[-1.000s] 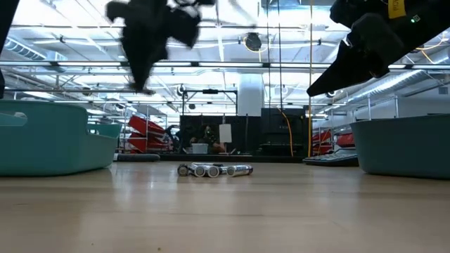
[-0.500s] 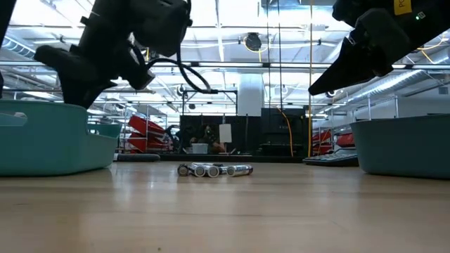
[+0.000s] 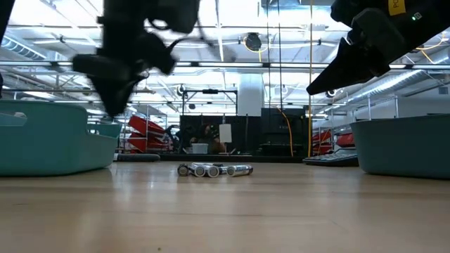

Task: Sort batteries
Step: Put the silver battery into the light blue bin

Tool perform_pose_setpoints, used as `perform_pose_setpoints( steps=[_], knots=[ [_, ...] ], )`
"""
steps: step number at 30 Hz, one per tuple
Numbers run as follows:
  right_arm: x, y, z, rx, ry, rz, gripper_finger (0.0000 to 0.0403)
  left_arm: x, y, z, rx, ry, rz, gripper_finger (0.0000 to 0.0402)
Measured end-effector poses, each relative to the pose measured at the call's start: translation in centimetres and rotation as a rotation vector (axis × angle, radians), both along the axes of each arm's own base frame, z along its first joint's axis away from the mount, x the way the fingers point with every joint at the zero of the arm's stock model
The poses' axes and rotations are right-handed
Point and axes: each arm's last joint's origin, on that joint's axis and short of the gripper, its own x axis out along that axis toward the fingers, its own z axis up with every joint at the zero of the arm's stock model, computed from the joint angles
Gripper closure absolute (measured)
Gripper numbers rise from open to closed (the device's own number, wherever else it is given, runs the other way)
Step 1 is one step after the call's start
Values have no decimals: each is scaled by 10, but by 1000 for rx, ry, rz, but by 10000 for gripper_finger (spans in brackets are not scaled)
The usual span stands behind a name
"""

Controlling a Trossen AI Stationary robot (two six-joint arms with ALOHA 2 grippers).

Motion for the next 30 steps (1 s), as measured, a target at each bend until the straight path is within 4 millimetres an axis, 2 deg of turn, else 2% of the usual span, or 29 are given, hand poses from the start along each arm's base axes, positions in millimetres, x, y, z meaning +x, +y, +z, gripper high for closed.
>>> perform_pose_setpoints(
  steps=[5, 11, 15, 23, 30],
  knots=[
    [0, 0, 0, 0, 0, 0, 360, 24, -1, 14, 63, -204, -107, 211],
    [0, -1, 0, 0, 0, -3, 360, 57, -10, 14, -85, -483, -171, 225],
    [-1, -1, -2, -3, 7, -3, 360, 72, -14, -1, -127, -519, -215, 229],
    [-1, -7, -6, -7, 18, -22, 360, 96, -2, -19, -273, -662, -27, 229],
    [-1, -7, -6, -15, 24, -16, 360, 103, -18, -39, -263, -661, 17, 229]
  ],
)
